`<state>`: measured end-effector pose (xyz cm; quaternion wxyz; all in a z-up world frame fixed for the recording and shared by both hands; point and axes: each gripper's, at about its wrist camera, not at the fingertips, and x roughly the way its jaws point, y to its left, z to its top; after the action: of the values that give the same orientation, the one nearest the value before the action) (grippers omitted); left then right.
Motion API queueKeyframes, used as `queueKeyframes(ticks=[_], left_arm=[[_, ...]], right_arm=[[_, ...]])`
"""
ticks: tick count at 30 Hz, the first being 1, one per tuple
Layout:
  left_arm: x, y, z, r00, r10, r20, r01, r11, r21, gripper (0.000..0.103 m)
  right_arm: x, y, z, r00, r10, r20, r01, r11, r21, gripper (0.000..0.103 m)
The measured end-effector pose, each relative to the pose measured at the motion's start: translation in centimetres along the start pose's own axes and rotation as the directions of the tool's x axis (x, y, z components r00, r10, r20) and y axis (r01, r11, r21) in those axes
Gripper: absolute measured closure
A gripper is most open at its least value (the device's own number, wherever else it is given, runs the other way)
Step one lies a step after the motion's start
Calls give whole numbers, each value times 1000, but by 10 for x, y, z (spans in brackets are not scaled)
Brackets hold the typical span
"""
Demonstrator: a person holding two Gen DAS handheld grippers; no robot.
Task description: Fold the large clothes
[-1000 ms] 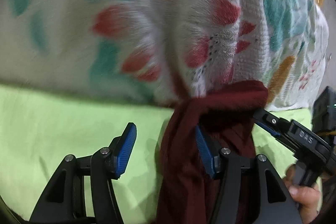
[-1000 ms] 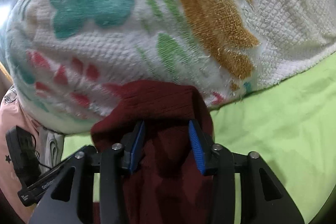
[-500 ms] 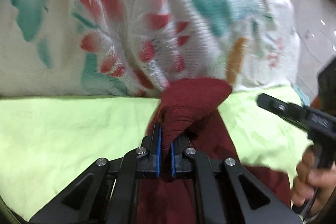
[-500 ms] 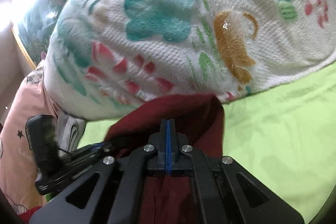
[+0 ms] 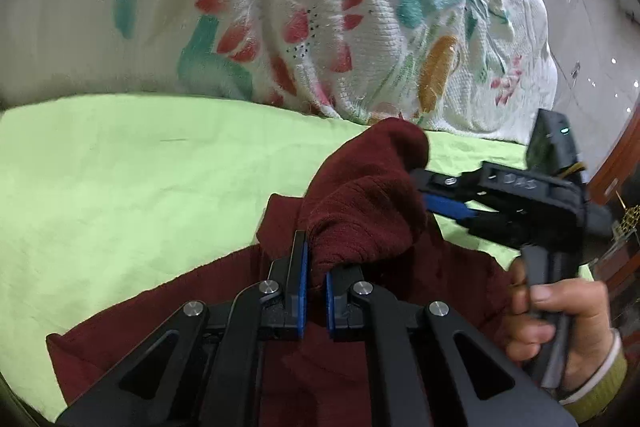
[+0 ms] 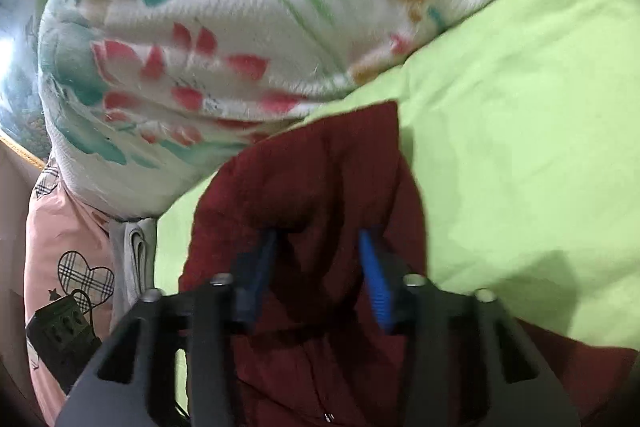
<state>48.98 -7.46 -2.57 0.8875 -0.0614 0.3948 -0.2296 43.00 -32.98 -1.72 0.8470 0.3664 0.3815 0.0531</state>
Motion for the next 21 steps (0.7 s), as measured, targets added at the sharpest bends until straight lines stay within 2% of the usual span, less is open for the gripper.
queueKeyframes(ticks=[1,2,5,9,11,15,19,21], left_arm=[[1,1,0,1000,-4,0,4,1000,2,98],[1,2,0,1000,-2,0,2,1000,5,98],[-5,6,1,1000,3,4,-3,1000,1,98],[-32,9,-4,999,-15,29,15,1000,-3,98],[-49,7,-11,998,-38,44,39,999,-10,98],[-84,-2,-29,996,-73,57,74,997,-17,98],[-119,-8,-69,995,-94,39,95,995,-17,98],[-132,-9,-100,994,-107,16,107,994,-24,97]], right_arm=[[7,0,1,1000,13,1,-13,1000,4,71],[9,0,2,1000,26,11,-26,1000,7,99],[-5,4,-1,997,56,58,-57,998,20,100],[-63,28,-29,985,128,117,-119,990,-79,101],[-89,34,-46,982,144,122,-132,986,-99,101],[-117,27,-77,983,152,105,-146,987,-66,101],[-145,24,-129,977,201,75,-198,979,-46,101],[-157,22,-158,971,230,61,-229,973,-24,101]])
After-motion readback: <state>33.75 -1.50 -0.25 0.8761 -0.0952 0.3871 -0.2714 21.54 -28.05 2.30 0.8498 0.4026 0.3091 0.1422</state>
